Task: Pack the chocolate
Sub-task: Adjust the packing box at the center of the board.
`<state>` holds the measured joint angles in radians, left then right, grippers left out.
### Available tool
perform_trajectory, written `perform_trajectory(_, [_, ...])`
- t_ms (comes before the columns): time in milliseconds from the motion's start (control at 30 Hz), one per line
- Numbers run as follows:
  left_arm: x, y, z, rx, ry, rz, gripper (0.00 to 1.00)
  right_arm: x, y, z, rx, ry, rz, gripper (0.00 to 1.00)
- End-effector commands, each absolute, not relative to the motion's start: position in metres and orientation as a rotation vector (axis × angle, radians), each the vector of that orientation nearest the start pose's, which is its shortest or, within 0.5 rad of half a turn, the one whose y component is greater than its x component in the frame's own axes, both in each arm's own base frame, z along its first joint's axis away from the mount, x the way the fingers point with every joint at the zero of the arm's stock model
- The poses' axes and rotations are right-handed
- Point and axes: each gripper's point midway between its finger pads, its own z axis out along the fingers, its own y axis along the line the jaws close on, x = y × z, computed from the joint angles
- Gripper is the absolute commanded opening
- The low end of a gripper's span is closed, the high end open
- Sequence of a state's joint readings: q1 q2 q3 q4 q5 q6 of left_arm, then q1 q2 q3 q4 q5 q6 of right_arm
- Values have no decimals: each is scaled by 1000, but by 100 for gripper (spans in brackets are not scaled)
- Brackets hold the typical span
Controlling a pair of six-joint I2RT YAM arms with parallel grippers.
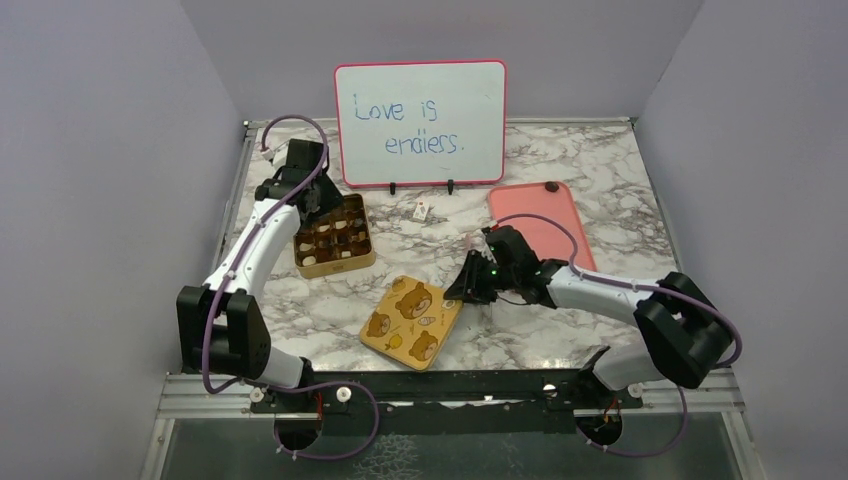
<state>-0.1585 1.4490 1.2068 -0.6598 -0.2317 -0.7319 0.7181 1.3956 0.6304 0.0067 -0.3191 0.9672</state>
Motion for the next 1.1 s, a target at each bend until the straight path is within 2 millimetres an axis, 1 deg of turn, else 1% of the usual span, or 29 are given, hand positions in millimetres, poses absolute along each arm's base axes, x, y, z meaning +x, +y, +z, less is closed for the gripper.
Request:
perform_trajectory(0, [372, -55, 187, -650, 2304, -185, 59, 213, 280, 49, 42, 2641, 921, 39])
perform_trajectory(67, [372, -58, 191, -618, 2309, -205, 59, 215, 277, 55, 8, 2640, 881, 43])
perform_trajectory(133, [371, -64, 194, -570, 2320, -237, 60, 216, 272, 66, -46, 2629, 837, 52])
perform_trajectory(167, [371, -67, 195, -543, 2329, -253, 60, 216, 268, 72, -67, 2625, 813, 54])
perform_trajectory(267, [367, -73, 193, -512, 2352, -287, 61, 211, 257, 87, -108, 2599, 779, 56])
perform_trajectory(367, [361, -80, 187, -493, 2380, -326, 61, 202, 238, 90, -113, 2606, 709, 59])
perform_trajectory(467, [356, -88, 182, -466, 2404, -337, 61, 196, 214, 85, -81, 2634, 559, 59])
perform_trajectory(500, [354, -94, 181, -452, 2416, -365, 61, 195, 207, 83, -73, 2641, 510, 59])
perform_trajectory(600, [352, -101, 181, -439, 2423, -391, 61, 198, 191, 74, -52, 2654, 372, 69])
perform_trajectory(633, [352, -103, 182, -432, 2425, -398, 61, 199, 187, 71, -39, 2656, 340, 70])
perform_trajectory(667, [353, -105, 182, -426, 2427, -402, 61, 201, 186, 67, -37, 2652, 329, 71])
perform_trajectory(767, [356, -111, 181, -458, 2419, -442, 64, 208, 198, 55, -101, 2608, 359, 70])
perform_trajectory(900, [364, -123, 191, -432, 2407, -504, 64, 217, 185, 34, -74, 2622, 158, 71])
perform_trajectory(967, [365, -125, 194, -422, 2408, -513, 64, 221, 189, 26, -101, 2624, 152, 71])
perform_trajectory(1067, [361, -124, 194, -419, 2415, -506, 63, 229, 199, 24, -131, 2586, 157, 70])
